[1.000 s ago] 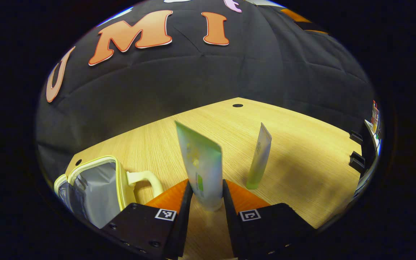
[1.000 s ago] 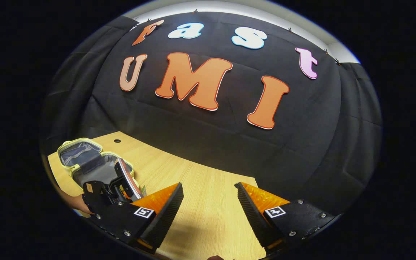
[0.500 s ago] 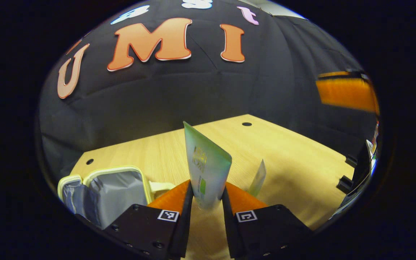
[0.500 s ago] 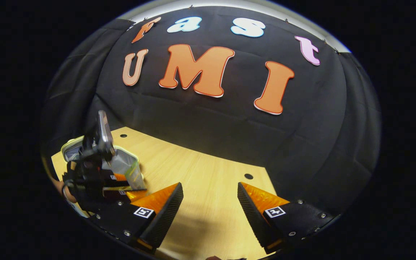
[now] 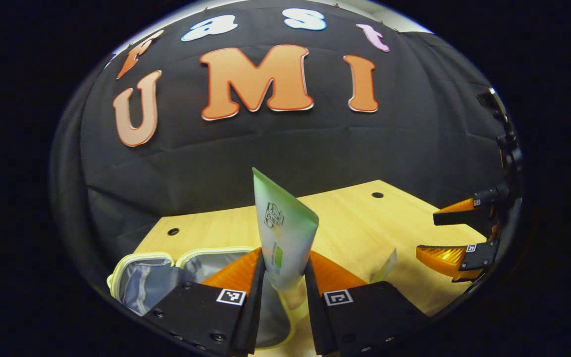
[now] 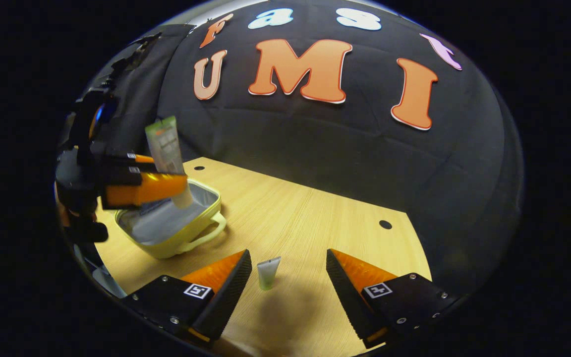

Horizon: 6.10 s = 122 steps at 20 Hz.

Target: First open the suitcase, pack the skin care products into it, and then close the suitcase.

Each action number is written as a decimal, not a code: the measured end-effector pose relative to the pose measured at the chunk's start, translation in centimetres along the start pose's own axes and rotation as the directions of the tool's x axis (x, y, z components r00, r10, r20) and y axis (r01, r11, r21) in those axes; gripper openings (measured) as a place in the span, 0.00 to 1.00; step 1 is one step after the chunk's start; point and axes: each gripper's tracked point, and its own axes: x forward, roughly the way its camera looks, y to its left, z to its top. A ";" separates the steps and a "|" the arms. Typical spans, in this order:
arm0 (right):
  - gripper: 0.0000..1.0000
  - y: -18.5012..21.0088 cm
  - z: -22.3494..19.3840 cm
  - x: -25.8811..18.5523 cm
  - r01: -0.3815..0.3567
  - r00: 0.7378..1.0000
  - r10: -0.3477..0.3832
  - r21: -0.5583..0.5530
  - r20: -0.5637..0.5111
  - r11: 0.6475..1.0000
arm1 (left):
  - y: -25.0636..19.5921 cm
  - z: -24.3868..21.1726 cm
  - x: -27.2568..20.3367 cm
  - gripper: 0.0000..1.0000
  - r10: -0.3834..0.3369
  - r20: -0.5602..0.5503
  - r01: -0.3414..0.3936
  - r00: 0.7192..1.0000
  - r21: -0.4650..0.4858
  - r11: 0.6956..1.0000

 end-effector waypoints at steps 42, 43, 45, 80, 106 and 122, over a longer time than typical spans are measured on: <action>0.36 22.5 5.6 5.7 -0.284 0.939 0.292 0.069 -0.183 0.956 | 18.7 -12.9 0.2 0.86 -0.035 -0.380 -0.043 0.924 -0.197 0.979; 0.36 23.4 5.4 6.1 -0.289 0.933 0.299 0.077 -0.200 0.954 | 20.1 -12.2 -0.6 0.88 -0.018 -0.350 -0.060 0.937 -0.213 0.975; 0.36 24.8 5.4 7.0 -0.282 0.929 0.297 0.096 -0.222 0.954 | 23.6 -11.0 -2.5 0.94 0.024 -0.295 -0.095 0.955 -0.231 0.968; 0.77 14.1 14.7 1.0 0.220 0.975 -0.214 0.238 -0.053 0.946 | 47.2 -27.9 -3.5 0.26 -0.102 -0.507 -0.257 0.856 -0.589 0.766; 0.89 6.5 18.8 -5.1 0.138 0.959 -0.144 0.042 0.244 0.990 | 32.4 4.1 -9.5 0.02 0.104 -0.035 -0.110 0.994 -0.303 0.947; 0.90 1.1 16.0 -6.3 0.083 0.960 -0.094 0.054 0.263 0.995 | 12.2 7.1 -6.4 0.02 -0.152 0.047 0.158 0.987 -0.359 0.920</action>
